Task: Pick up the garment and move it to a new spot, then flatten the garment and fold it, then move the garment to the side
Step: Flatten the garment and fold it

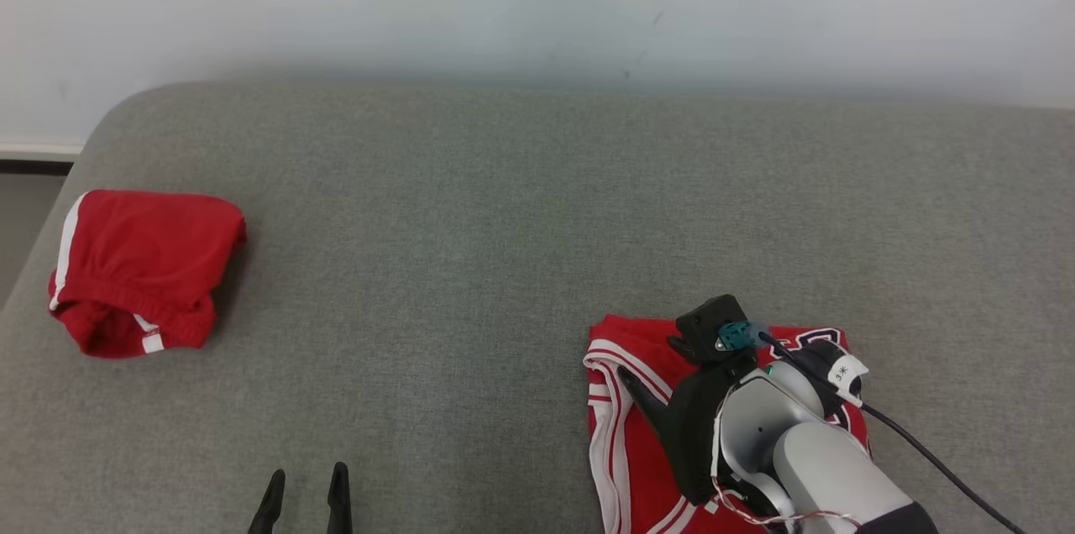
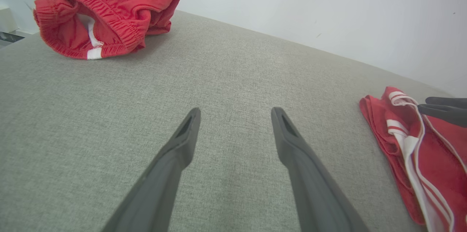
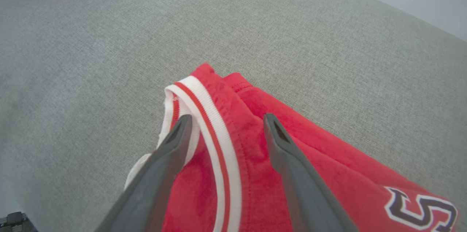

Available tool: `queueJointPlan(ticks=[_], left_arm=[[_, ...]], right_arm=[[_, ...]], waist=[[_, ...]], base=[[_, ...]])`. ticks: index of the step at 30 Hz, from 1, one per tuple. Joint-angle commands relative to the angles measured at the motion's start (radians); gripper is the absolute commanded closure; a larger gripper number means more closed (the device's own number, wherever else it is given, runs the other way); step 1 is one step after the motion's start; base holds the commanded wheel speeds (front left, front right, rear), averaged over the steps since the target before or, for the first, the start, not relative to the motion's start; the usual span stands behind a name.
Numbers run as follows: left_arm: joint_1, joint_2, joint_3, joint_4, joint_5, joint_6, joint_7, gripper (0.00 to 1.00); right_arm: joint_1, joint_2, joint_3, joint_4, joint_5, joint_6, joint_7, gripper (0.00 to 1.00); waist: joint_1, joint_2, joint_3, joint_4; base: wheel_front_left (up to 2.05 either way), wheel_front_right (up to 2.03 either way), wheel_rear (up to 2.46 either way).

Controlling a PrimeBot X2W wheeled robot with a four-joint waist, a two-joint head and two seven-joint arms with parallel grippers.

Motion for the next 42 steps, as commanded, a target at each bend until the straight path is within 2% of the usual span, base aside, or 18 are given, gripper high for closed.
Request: queueJointPlan(ticks=[1, 4, 5, 6, 7, 8, 9, 17, 27, 30, 31, 32, 38, 42], left_arm=[[-0.014, -0.001, -0.002, -0.001, -0.007, 0.002, -0.003, 0.0], [-0.02, -0.001, -0.007, 0.002, -0.01, 0.002, -0.003, 0.0], [-0.022, -0.002, -0.009, 0.002, -0.009, 0.002, -0.003, 0.0], [-0.022, -0.001, -0.009, 0.003, -0.01, 0.002, -0.003, 0.0], [-0.022, -0.001, -0.01, 0.003, -0.011, 0.002, -0.003, 0.0], [-0.023, -0.001, -0.011, 0.004, -0.012, 0.002, -0.003, 0.0], [-0.024, -0.001, -0.012, 0.004, -0.012, 0.002, -0.003, 0.0], [-0.027, -0.001, -0.024, 0.008, -0.011, 0.002, -0.003, 0.0], [-0.031, -0.001, -0.035, 0.016, -0.009, 0.002, -0.003, 0.0], [-0.032, -0.001, -0.039, 0.019, -0.009, 0.002, -0.003, 0.0], [-0.031, -0.001, -0.04, 0.021, -0.01, 0.002, -0.003, 0.0], [-0.031, -0.001, -0.039, 0.021, -0.01, 0.002, -0.003, 0.0], [-0.011, -0.001, -0.022, 0.019, -0.007, 0.003, -0.003, 0.0], [0.005, -0.001, -0.001, 0.005, -0.004, 0.008, -0.003, 0.0]], right_arm=[[-0.013, -0.004, 0.003, 0.012, 0.006, -0.003, -0.003, 0.0], [-0.036, -0.001, 0.016, 0.047, 0.014, -0.003, -0.016, 0.0], [-0.044, 0.0, 0.021, 0.054, 0.016, -0.003, -0.023, 0.04], [-0.051, 0.001, 0.023, 0.061, 0.016, -0.003, -0.031, 0.55], [-0.056, 0.002, 0.024, 0.069, 0.016, -0.003, -0.037, 0.69], [-0.06, 0.005, 0.026, 0.077, 0.016, -0.003, -0.044, 0.96], [-0.064, 0.006, 0.026, 0.085, 0.016, -0.003, -0.05, 1.0], [-0.097, 0.027, 0.005, 0.145, 0.018, -0.003, -0.094, 1.0], [-0.151, 0.081, -0.068, 0.215, -0.031, -0.003, -0.222, 1.0], [-0.15, 0.093, -0.059, 0.255, -0.036, -0.003, -0.221, 1.0], [-0.148, 0.096, -0.051, 0.266, -0.031, -0.003, -0.215, 0.55], [-0.146, 0.098, -0.047, 0.274, -0.023, -0.003, -0.213, 0.0], [-0.11, 0.089, -0.017, 0.265, 0.031, -0.003, -0.215, 0.0], [-0.057, 0.052, 0.001, 0.183, 0.101, -0.003, -0.213, 0.0]], waist=[[-0.0001, -0.0001, 0.015, 0.014], [-0.0001, -0.0001, 0.024, 0.024], [-0.0001, -0.0001, 0.027, 0.027], [-0.0001, -0.0001, 0.03, 0.029], [-0.0001, -0.0001, 0.033, 0.031], [-0.0001, -0.0001, 0.035, 0.033], [-0.0001, -0.0001, 0.036, 0.035], [-0.0001, -0.0001, 0.041, 0.051], [-0.0001, -0.0001, 0.044, 0.072], [-0.0001, -0.0001, 0.043, 0.077], [-0.0001, -0.0001, 0.042, 0.079], [-0.0001, -0.0001, 0.041, 0.08], [-0.0001, -0.0001, 0.01, 0.068], [-0.0001, -0.0001, -0.015, 0.037]], base=[[0.0, 0.0, 0.0], [0.0, 0.0, 0.0], [0.0, 0.0, 0.0], [0.0, 0.0, 0.0], [0.0, 0.0, 0.0], [0.0, 0.0, 0.0], [0.0, 0.0, 0.0], [0.0, 0.0, 0.0], [0.0, 0.0, 0.0], [0.0, 0.0, 0.0], [0.0, 0.0, 0.0], [0.0, 0.0, 0.0], [0.0, 0.0, 0.0], [0.0, 0.0, 0.0]])
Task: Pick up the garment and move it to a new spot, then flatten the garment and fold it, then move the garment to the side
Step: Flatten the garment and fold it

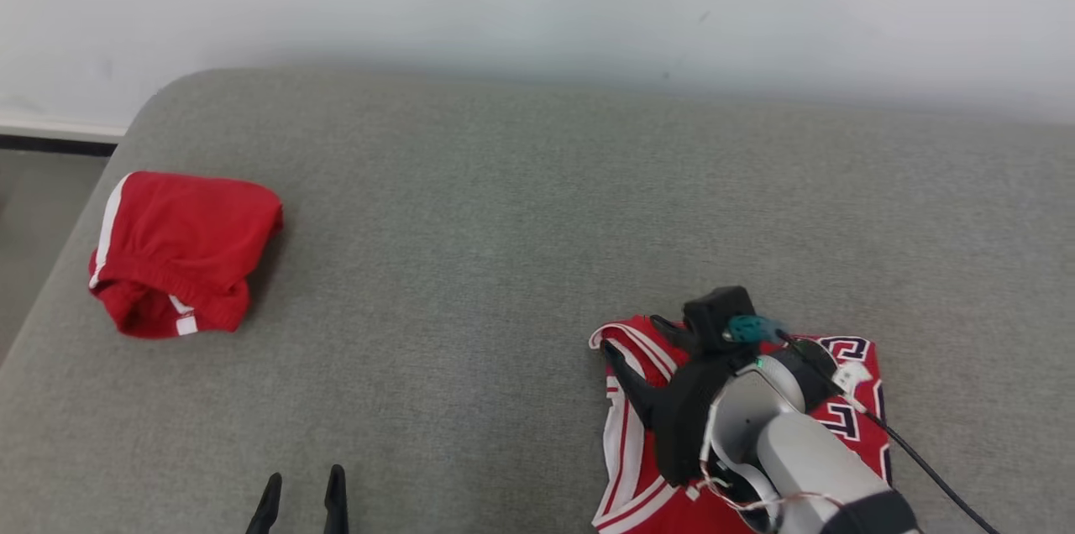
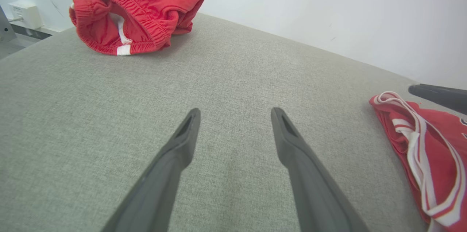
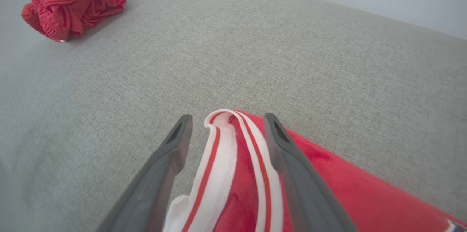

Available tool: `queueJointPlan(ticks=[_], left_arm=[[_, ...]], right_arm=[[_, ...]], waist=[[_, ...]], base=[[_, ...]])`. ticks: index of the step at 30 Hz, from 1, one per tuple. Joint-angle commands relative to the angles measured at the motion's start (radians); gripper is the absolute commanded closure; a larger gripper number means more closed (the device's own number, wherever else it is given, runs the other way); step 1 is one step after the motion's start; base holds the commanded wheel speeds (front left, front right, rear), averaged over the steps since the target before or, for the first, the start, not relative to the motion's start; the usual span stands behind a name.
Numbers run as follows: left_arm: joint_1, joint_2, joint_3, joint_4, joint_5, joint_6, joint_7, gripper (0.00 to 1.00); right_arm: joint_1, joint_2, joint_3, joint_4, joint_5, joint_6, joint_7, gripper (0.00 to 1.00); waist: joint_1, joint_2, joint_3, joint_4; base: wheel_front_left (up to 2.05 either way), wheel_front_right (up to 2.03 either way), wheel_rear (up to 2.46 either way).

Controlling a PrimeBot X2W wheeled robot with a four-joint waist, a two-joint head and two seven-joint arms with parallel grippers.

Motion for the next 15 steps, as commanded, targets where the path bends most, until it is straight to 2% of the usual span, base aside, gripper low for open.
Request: queueJointPlan(ticks=[1, 6, 10, 15], left_arm=[[0.011, -0.001, 0.005, -0.002, 0.001, 0.003, -0.003, 0.0], [0.031, -0.001, 0.035, -0.026, 0.004, 0.009, -0.003, 0.0], [0.038, -0.001, 0.061, -0.047, 0.012, 0.011, -0.003, 0.0], [0.041, -0.001, 0.095, -0.073, 0.029, 0.015, -0.003, 0.0]], right_arm=[[0.02, -0.012, 0.003, -0.011, 0.016, -0.003, 0.0, 0.0], [0.118, -0.074, -0.011, -0.186, 0.089, -0.003, -0.013, 0.0], [0.209, -0.108, -0.089, -0.31, 0.056, -0.003, -0.078, 0.0], [0.316, -0.114, -0.198, -0.415, -0.026, -0.003, -0.189, 0.0]], waist=[[0.0, -0.0001, -0.019, -0.023], [0.0, -0.0001, -0.054, -0.081], [0.0, -0.0001, -0.08, -0.131], [0.0, -0.0001, -0.101, -0.183]], base=[[0.0, 0.0, 0.0], [0.0, 0.0, 0.0], [0.0, 0.0, 0.0], [0.0, 0.0, 0.0]])
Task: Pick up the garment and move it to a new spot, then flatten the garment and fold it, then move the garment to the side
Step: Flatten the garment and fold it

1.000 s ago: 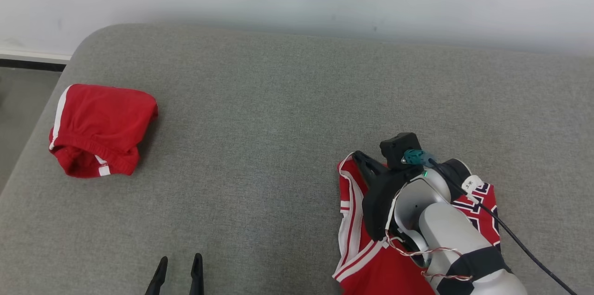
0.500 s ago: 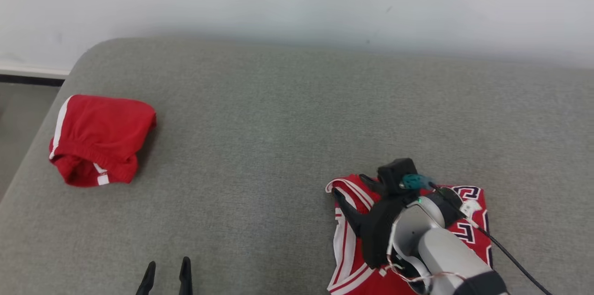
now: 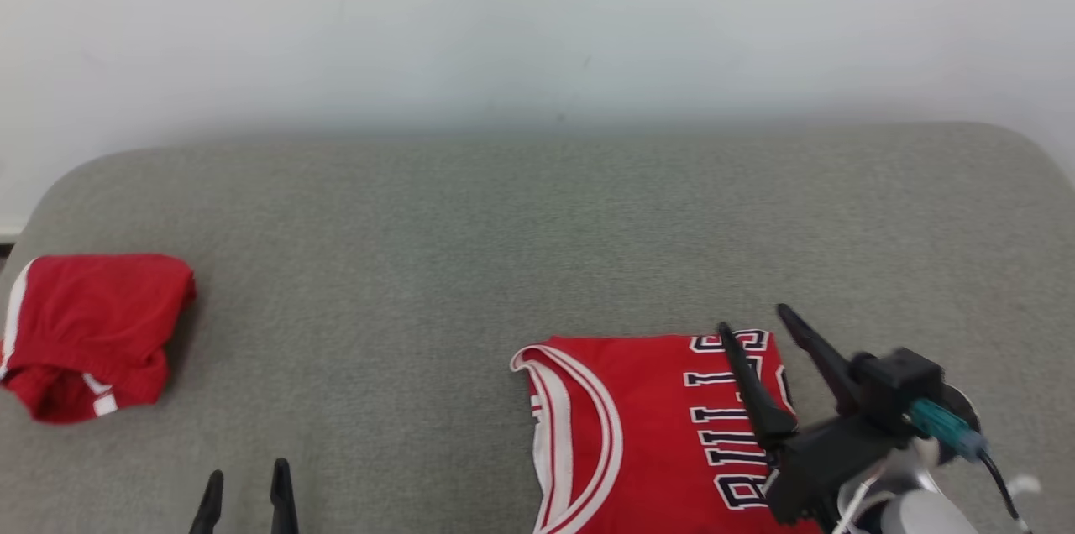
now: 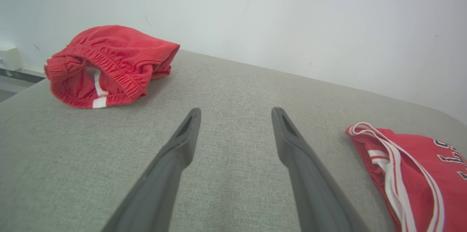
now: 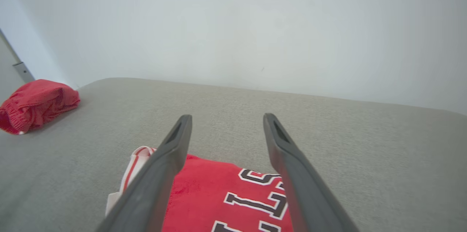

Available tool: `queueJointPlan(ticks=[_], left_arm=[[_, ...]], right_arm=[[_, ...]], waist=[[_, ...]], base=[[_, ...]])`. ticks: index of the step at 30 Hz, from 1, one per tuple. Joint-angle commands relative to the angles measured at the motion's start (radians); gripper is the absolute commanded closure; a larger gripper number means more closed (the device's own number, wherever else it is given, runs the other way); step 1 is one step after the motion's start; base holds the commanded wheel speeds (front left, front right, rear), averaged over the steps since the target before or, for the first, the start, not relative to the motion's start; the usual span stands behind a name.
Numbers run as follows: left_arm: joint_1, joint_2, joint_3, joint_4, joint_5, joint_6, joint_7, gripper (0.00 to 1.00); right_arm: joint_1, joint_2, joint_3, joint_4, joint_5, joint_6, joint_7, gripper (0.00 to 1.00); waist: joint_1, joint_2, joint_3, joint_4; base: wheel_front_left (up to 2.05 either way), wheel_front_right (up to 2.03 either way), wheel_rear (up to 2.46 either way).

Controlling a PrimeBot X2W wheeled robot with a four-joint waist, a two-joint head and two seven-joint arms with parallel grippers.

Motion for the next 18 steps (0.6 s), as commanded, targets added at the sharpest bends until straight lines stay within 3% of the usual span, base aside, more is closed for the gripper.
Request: queueJointPlan(ticks=[1, 9, 18], left_arm=[[0.01, -0.001, 0.006, -0.004, 0.006, 0.003, -0.003, 0.0], [-0.001, -0.001, 0.037, -0.023, 0.021, -0.001, -0.003, 0.0], [0.031, -0.001, 0.075, -0.031, 0.039, -0.007, -0.003, 0.0]], right_arm=[[0.023, 0.006, -0.016, -0.007, -0.009, -0.003, -0.017, 0.0], [0.141, 0.008, -0.126, -0.029, -0.079, -0.003, -0.164, 0.0], [0.179, -0.033, -0.102, 0.039, -0.008, -0.003, -0.243, 0.0]], waist=[[0.0, 0.0, -0.027, -0.043], [0.0, 0.0, -0.041, -0.081], [0.0, 0.0, -0.064, -0.088]], base=[[0.0, 0.0, 0.0], [0.0, 0.0, 0.0], [0.0, 0.0, 0.0]])
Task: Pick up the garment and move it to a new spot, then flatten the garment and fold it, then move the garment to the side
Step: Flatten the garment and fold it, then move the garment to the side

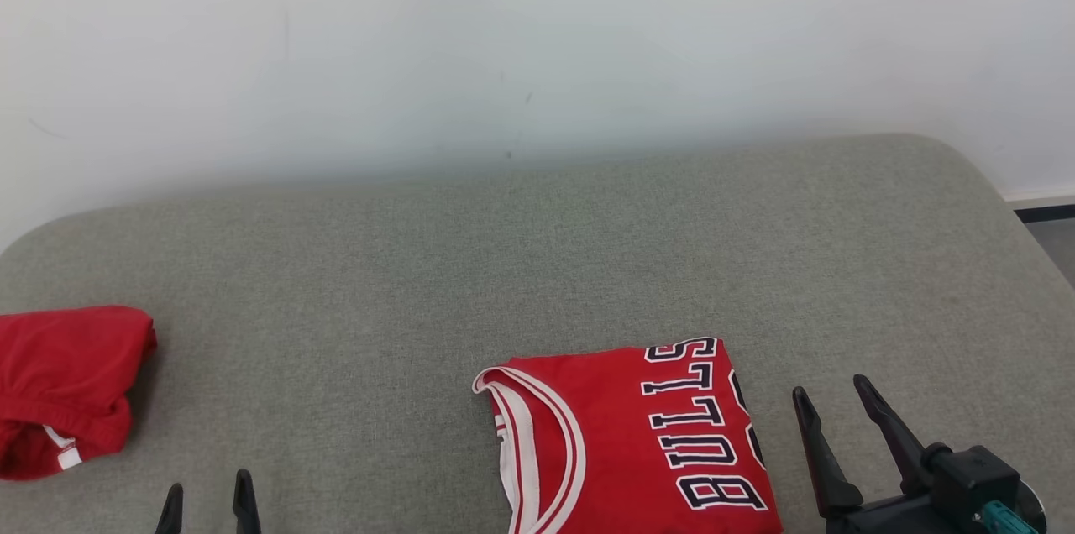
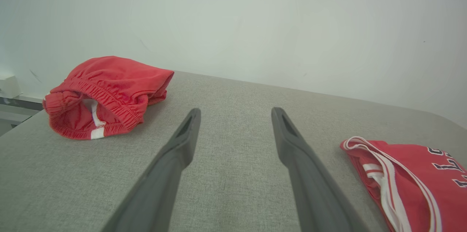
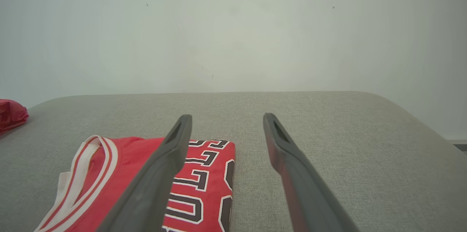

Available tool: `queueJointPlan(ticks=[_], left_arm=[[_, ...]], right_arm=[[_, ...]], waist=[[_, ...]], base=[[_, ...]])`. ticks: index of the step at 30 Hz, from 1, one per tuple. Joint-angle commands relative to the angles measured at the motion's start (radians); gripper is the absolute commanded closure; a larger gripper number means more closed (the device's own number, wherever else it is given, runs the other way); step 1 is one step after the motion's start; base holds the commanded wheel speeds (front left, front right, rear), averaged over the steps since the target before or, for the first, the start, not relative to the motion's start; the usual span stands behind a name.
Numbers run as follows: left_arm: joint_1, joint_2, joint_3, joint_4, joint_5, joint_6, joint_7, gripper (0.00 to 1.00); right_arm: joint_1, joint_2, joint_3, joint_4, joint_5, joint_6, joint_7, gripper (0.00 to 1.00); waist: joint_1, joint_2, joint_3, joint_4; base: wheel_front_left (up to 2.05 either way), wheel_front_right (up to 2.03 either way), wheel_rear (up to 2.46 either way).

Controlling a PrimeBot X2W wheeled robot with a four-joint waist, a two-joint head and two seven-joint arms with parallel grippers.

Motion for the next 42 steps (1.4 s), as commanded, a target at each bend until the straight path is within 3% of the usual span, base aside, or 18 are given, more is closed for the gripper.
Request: queueJointPlan(ticks=[1, 37, 42], left_arm=[[0.02, -0.001, 0.011, -0.002, 0.004, -0.002, -0.003, 0.0], [0.076, -0.001, 0.005, 0.024, 0.015, 0.003, -0.003, 0.0], [0.077, -0.001, -0.003, 0.021, 0.01, 0.01, -0.003, 0.0]], right_arm=[[0.012, -0.012, 0.002, 0.016, 0.015, -0.003, -0.014, 0.0], [0.039, -0.01, -0.023, 0.045, 0.009, -0.003, -0.033, 0.0], [0.013, -0.002, -0.009, 0.041, 0.072, -0.003, 0.093, 0.0]], waist=[[0.0001, 0.0, -0.007, 0.002], [0.0001, 0.0, -0.014, 0.032], [0.0001, 0.0, -0.012, 0.039]], base=[[0.0, 0.0, 0.0], [0.0, 0.0, 0.0], [0.0, 0.0, 0.0]])
